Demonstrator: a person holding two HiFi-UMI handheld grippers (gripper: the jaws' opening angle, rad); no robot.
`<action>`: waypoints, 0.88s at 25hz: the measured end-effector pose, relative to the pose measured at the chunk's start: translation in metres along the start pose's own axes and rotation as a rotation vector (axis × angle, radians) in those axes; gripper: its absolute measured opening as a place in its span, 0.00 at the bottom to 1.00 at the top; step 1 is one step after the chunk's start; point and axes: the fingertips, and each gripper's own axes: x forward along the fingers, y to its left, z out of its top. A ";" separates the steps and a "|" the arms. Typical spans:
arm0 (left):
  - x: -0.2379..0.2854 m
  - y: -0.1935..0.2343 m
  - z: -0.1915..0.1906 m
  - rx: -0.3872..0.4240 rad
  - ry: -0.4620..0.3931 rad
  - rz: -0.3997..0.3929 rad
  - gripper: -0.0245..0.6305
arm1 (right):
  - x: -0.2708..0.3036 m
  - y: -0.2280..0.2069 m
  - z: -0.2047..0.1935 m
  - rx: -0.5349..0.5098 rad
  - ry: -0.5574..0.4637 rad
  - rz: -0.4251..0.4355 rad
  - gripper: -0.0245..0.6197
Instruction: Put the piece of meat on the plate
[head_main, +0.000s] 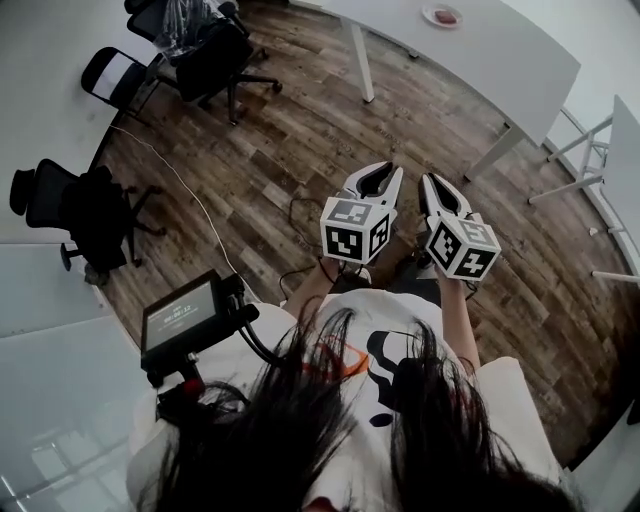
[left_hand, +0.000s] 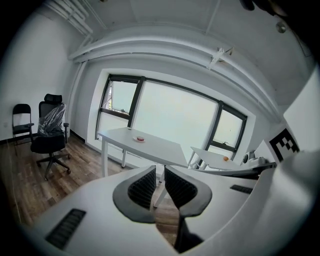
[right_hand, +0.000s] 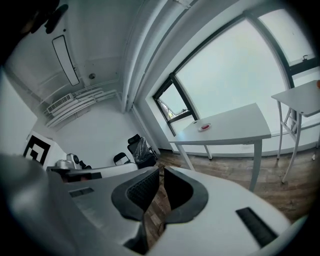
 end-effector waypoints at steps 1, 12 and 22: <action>-0.012 0.004 -0.009 0.001 0.005 -0.010 0.13 | -0.003 0.013 -0.013 0.004 -0.002 0.001 0.10; -0.091 0.010 -0.036 0.000 0.019 -0.096 0.13 | -0.047 0.080 -0.060 0.016 -0.002 -0.078 0.10; -0.106 -0.007 -0.035 0.024 -0.015 -0.146 0.13 | -0.071 0.093 -0.055 -0.032 -0.057 -0.097 0.10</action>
